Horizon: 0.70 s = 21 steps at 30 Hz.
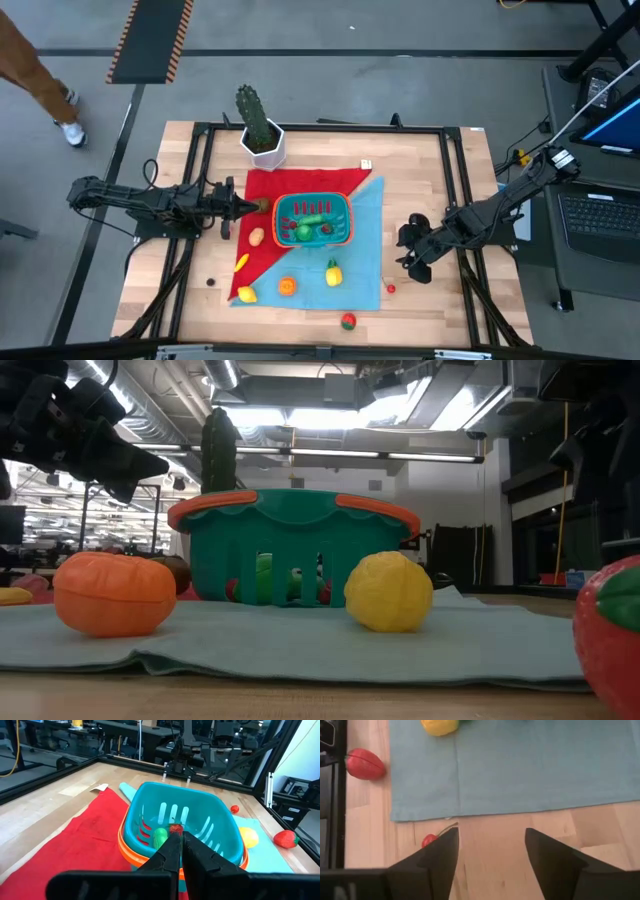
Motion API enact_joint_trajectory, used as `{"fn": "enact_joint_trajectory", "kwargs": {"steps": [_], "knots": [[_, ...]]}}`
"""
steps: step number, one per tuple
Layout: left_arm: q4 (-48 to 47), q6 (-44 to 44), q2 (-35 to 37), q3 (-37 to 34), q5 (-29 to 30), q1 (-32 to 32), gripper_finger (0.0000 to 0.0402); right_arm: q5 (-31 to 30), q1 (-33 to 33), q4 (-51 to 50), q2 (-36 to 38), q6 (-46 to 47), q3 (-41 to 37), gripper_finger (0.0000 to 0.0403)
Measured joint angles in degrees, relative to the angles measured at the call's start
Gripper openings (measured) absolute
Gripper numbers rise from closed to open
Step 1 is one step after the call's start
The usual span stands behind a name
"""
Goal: Build produce basket
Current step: Put the red cherry into the blue basket
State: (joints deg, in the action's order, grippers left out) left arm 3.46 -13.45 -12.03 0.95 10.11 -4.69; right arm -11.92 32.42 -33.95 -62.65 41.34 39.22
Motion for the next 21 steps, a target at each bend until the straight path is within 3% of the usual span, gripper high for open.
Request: {"fn": "enact_joint_trajectory", "kwargs": {"steps": [10, 21], "knots": [[0.0, -0.1, 0.0, 0.0, 0.0, 0.0, 0.0008, 0.1, 2.3, 7.3, -3.2, -4.1, 0.0, 0.0223], [-0.2, -2.5, 0.0, 0.0, -0.1, 0.0, 0.0008, 3.5, 7.4, 6.3, -13.3, 2.3, 5.7, 0.0171]]}}
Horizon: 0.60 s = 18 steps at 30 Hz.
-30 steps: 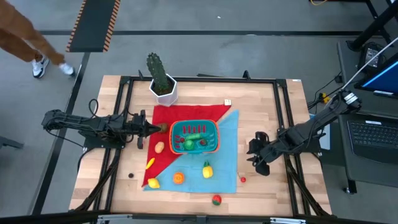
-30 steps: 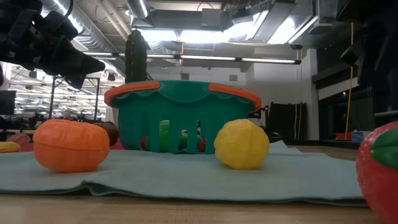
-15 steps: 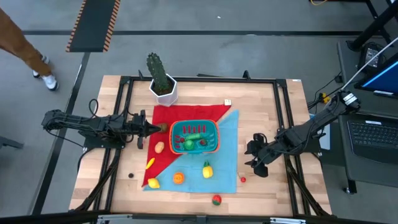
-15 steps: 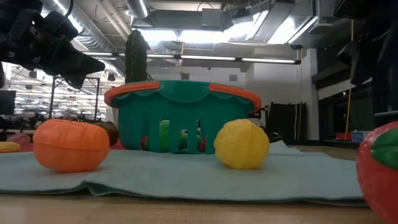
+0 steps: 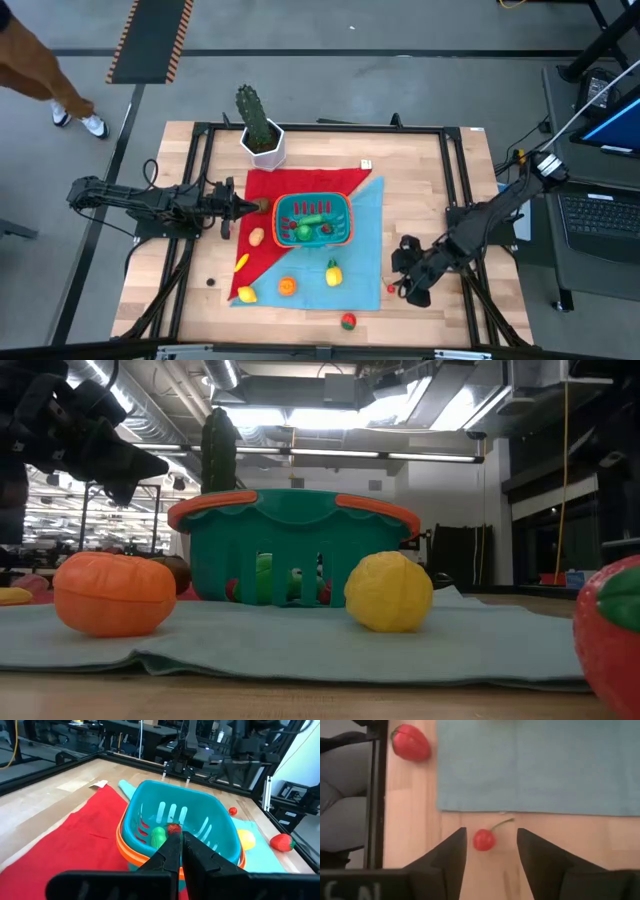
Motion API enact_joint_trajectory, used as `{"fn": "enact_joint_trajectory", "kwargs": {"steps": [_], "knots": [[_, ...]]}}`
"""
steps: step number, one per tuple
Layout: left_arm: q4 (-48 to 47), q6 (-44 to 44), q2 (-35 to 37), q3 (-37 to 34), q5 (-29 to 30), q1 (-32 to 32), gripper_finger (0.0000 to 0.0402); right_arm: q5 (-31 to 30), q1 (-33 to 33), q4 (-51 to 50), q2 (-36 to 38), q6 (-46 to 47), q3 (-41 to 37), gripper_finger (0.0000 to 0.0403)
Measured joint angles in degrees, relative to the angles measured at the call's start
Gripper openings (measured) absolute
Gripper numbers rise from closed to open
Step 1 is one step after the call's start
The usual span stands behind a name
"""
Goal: Build produce basket
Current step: Put the red cherry into the blue basket
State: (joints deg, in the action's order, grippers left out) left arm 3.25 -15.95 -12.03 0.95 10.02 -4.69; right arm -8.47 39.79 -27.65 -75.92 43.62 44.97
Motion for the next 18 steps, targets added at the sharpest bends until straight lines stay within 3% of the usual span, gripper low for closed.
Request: {"fn": "enact_joint_trajectory", "kwargs": {"steps": [10, 18], "knots": [[-0.9, -0.1, 0.0, 0.0, 0.0, 0.0, 0.0008, 3.5, 2.5, -4.9, -10.9, 5.5, 6.6, 0.0158], [-1.3, 1.4, 0.0, 0.0, 0.0, 0.0, 0.0008, 3.7, 2.5, -4.7, -16.1, 5.9, 7.0, 0.0158]]}}
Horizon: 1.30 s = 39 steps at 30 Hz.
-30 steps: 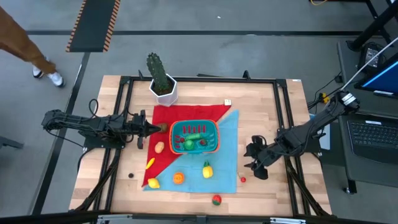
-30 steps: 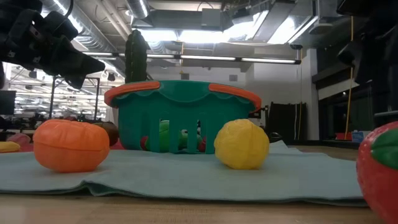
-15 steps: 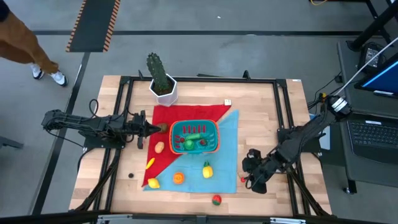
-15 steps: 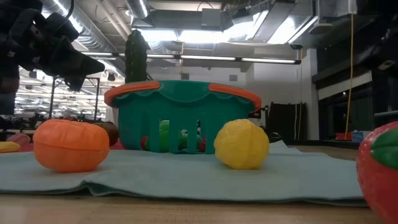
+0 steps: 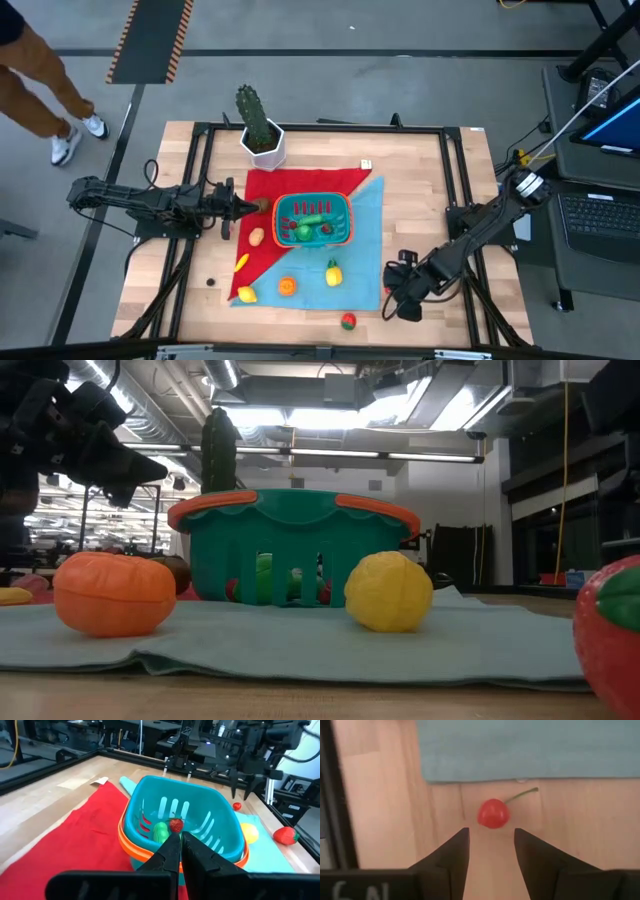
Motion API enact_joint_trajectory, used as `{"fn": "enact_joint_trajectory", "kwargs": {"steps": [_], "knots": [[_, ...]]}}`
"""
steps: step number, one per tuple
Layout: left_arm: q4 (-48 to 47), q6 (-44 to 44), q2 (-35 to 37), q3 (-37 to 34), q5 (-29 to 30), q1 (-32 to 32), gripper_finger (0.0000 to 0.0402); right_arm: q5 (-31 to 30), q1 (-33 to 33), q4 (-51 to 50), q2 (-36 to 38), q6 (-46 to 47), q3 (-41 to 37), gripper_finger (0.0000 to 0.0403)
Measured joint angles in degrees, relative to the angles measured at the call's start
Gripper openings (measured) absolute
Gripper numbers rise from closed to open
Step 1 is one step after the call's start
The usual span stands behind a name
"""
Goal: Build produce basket
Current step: Put the red cherry into the blue basket
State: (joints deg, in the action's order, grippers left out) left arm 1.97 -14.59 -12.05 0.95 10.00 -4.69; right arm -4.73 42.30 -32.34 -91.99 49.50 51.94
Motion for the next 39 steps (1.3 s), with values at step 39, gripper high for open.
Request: {"fn": "enact_joint_trajectory", "kwargs": {"steps": [39], "knots": [[0.1, 0.6, 0.0, 0.0, 0.0, 0.0, 0.0008, -4.4, -0.5, 8.2, -6.9, -0.2, 0.0, 0.0158]]}}
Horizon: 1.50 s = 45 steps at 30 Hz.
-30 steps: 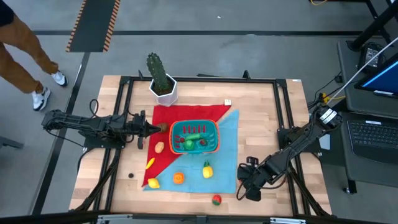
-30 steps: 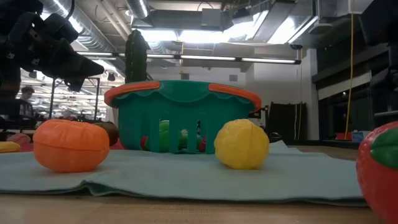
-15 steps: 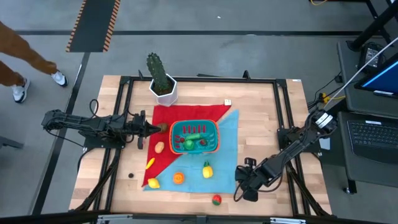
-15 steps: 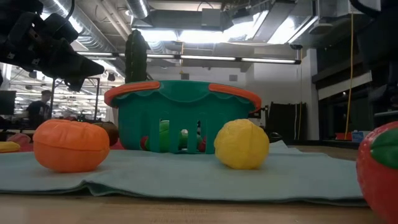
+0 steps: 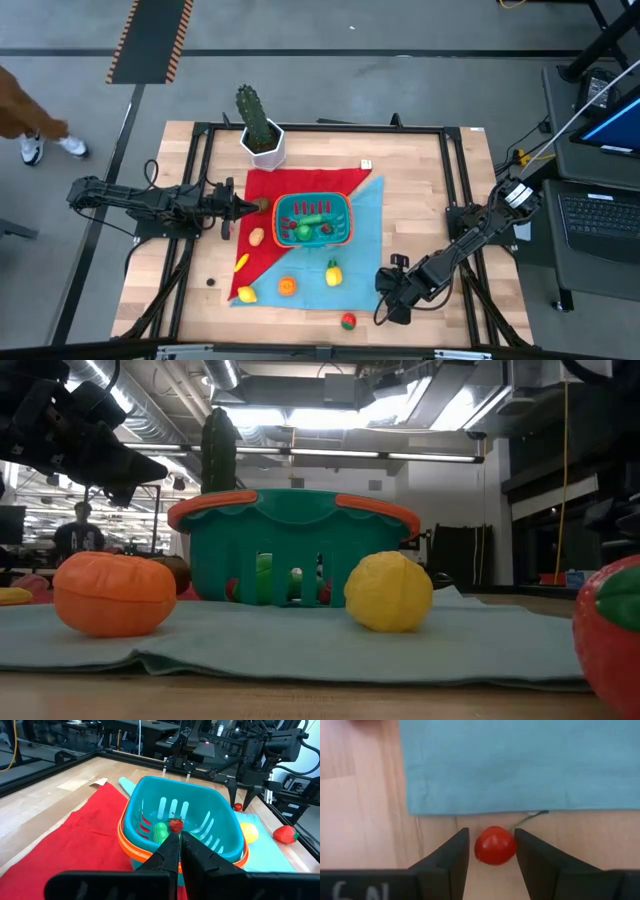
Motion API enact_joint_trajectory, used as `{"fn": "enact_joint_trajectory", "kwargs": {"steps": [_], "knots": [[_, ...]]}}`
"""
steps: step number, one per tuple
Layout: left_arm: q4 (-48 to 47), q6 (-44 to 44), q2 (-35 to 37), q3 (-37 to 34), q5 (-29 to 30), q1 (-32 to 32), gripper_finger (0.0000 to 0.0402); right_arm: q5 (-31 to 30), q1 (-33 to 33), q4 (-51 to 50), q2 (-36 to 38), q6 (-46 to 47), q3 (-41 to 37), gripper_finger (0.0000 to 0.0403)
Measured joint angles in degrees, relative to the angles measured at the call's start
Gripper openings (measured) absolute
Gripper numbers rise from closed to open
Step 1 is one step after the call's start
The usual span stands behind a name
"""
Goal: Build produce basket
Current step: Put the red cherry into the blue basket
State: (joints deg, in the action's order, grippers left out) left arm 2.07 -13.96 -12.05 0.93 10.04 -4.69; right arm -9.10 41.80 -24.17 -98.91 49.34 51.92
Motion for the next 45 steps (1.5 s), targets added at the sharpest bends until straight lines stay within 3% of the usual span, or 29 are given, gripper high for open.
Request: {"fn": "enact_joint_trajectory", "kwargs": {"steps": [17, 25, 37, 45], "knots": [[0.0, 0.0, 0.0, 0.0, 0.0, 0.0, 0.0008, 4.1, -1.5, -2.4, 0.0, -0.3, 0.1, 0.0157], [0.0, 0.0, 0.0, 0.0, 0.0, 0.0, 0.0008, 4.4, -2.2, -2.7, 0.1, -0.5, 0.1, 0.0107], [0.0, 0.0, 0.0, 0.0, 0.0, 0.0, 0.0008, 4.4, -5.1, -3.1, 0.3, -2.2, 0.0, 0.0107], [-0.1, 0.0, 0.0, 0.0, 0.0, 0.0, 0.0008, 4.7, -5.7, -4.8, 5.4, -3.2, -0.1, 0.0107]]}}
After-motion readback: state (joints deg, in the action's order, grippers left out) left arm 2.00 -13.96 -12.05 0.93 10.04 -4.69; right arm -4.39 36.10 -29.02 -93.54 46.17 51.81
